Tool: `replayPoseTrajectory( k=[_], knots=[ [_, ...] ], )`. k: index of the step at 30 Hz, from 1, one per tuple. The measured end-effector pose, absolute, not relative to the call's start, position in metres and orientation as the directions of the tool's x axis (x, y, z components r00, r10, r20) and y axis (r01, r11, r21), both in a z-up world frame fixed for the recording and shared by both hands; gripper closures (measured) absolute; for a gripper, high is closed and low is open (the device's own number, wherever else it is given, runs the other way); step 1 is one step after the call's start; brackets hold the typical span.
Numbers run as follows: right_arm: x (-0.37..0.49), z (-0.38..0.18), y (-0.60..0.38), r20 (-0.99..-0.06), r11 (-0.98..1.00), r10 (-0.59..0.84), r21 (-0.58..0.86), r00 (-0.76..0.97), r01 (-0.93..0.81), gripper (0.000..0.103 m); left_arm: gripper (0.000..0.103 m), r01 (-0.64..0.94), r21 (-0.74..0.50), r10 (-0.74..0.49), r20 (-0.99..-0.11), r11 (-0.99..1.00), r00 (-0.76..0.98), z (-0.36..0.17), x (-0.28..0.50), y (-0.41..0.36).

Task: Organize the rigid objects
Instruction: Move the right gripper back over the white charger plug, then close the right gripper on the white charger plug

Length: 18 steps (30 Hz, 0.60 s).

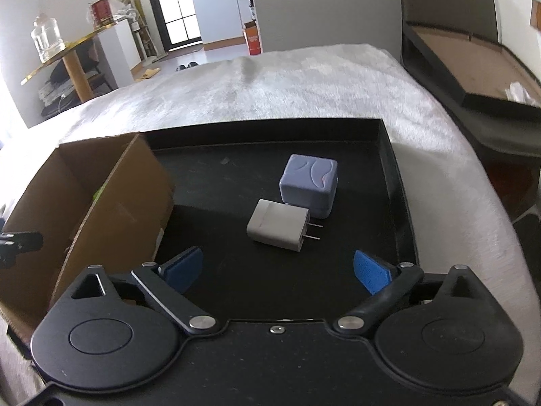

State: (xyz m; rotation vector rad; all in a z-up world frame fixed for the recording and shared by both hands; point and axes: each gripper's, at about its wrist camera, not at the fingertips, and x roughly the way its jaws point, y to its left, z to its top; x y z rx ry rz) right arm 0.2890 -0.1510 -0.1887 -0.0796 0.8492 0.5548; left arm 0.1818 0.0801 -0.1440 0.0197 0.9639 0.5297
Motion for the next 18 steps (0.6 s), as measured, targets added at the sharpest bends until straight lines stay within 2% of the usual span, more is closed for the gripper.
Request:
replayPoseTrajectory(
  k=[13, 18],
  knots=[
    [0.322, -0.213, -0.133, -0.777, 0.894, 0.369, 0.147, 0.51, -0.423, 0.009, 0.027, -0.412, 0.274, 0.448, -0.79, 0.869, 0.42, -0.151, 0.198, 0.079],
    [0.33, -0.218, -0.121, -0.789, 0.905, 0.348, 0.143, 0.506, -0.4, 0.018, 0.027, -0.412, 0.278, 0.451, -0.79, 0.868, 0.416, -0.151, 0.201, 0.08]
  ],
)
